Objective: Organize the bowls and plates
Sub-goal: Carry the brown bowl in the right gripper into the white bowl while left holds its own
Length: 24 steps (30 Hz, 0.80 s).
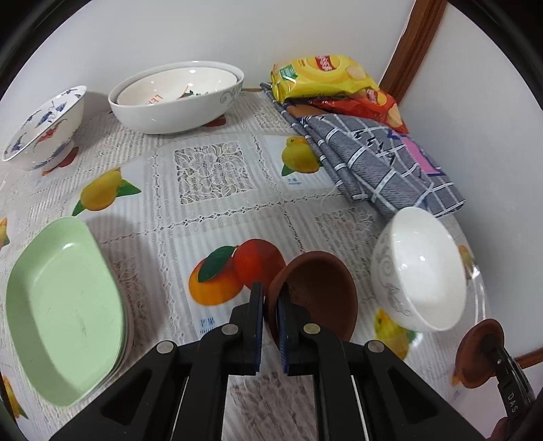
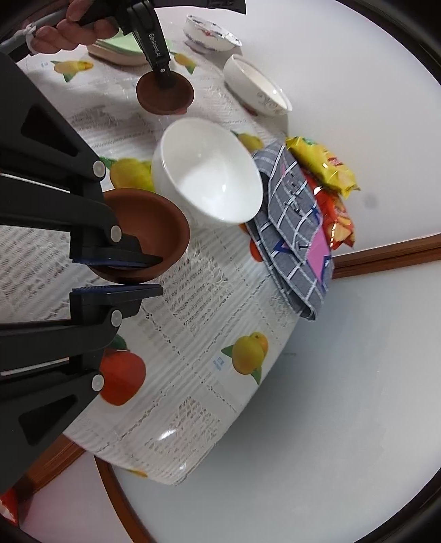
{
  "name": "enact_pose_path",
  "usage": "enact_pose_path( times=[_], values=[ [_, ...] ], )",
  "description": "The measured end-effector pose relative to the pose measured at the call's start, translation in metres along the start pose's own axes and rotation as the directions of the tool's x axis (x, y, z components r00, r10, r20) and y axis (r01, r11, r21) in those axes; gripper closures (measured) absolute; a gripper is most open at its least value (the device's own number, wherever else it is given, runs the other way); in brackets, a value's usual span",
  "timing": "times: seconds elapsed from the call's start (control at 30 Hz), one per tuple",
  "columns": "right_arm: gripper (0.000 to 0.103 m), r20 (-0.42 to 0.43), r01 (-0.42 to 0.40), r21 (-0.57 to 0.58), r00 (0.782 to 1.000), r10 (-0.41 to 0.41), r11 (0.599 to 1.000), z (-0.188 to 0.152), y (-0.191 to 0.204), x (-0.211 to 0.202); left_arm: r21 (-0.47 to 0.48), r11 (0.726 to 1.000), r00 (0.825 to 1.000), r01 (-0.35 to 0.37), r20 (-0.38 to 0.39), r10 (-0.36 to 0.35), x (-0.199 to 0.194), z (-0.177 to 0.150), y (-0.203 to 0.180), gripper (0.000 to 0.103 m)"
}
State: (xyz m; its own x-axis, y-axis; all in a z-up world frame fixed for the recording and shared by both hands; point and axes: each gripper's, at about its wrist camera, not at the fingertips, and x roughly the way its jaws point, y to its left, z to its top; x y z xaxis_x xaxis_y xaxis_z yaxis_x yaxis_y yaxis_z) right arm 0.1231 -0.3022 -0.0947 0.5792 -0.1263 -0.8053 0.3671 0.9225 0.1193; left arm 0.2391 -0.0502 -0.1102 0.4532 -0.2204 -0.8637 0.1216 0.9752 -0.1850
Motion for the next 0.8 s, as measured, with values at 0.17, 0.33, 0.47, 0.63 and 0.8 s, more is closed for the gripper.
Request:
enact_pose_path(
  times=[0.17,0.33,0.47,0.63,0.8],
  values=[
    [0.094,0.035,-0.01,-0.022,0.999,0.011,1.0,-0.002,0.008,-0.029,-0.035,0.999,0.999,0.033,0.04,-0.032,-0.027,-0.006,0.002,0.095],
    [0.094,0.072,-0.037,-0.034,0.997,0.039,0.999,-0.005,0.015,-0.053,-0.031,0.999,0.997,0.031,0.067,-0.029,-0.052,-0.012,0.001,0.095],
    [0.094,0.097,-0.06,-0.038,0.993,0.063,0.998,-0.006,0.02,-0.07,-0.016,1.0,0.996,0.016,0.087,-0.014,-0.068,-0.016,-0.003,0.095],
    [0.094,0.118,-0.085,-0.041,0.989,0.089,0.996,-0.001,0.023,-0.078,0.002,1.0,0.993,-0.029,0.117,0.029,-0.082,-0.017,-0.008,0.095],
    [0.094,0.12,-0.108,-0.043,0.986,0.113,0.993,0.005,0.023,-0.072,0.01,0.998,0.99,-0.059,0.133,0.057,-0.09,-0.02,-0.008,0.095]
  ],
)
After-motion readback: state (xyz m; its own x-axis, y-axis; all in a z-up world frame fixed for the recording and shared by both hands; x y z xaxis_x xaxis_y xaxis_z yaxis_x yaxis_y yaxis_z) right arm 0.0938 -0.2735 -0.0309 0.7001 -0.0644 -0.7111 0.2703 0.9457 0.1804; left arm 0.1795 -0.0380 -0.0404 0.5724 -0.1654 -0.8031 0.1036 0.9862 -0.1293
